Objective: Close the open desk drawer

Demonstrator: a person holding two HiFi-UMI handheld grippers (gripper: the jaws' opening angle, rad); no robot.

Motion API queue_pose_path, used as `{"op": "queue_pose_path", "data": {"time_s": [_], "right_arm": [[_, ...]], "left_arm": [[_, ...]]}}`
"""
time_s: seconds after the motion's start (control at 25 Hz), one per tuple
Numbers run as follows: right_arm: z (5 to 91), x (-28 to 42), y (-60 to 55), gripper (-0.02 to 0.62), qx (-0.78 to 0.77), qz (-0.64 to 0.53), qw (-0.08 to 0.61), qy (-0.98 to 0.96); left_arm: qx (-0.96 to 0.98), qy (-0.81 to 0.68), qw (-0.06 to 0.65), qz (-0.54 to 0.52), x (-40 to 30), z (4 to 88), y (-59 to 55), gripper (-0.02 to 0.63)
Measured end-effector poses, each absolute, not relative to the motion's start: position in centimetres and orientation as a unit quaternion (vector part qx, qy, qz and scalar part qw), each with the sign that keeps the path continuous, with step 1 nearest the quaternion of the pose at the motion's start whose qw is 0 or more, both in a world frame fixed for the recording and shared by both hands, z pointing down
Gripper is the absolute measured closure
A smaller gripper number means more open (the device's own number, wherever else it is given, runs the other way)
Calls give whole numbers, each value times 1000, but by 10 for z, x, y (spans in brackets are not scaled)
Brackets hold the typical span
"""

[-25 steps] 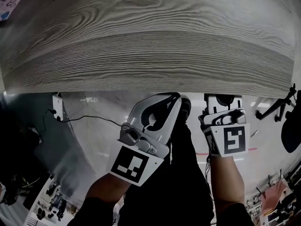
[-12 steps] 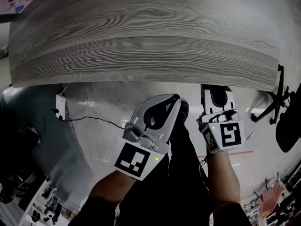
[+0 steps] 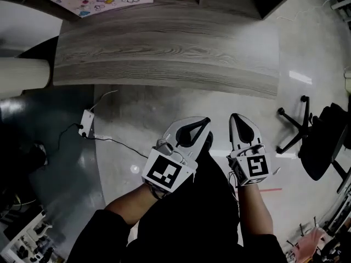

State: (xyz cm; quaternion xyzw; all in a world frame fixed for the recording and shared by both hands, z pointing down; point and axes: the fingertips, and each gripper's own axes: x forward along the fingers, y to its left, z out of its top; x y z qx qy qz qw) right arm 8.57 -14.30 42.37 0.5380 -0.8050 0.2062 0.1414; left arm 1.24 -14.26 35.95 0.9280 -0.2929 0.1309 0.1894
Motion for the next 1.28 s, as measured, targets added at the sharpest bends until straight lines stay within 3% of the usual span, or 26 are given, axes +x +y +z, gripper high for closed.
{"op": "queue_pose_path", "data": {"time_s": [0.76,1.28], "right_arm": [[94,75,-43,583,489,63,5,-870],[56,126,29,584,453,69,-29,-888]], "left_arm": [[945,-322,31,48,-4,88,-56,598],[934,-352,18,51,48,63,8,598]]}}
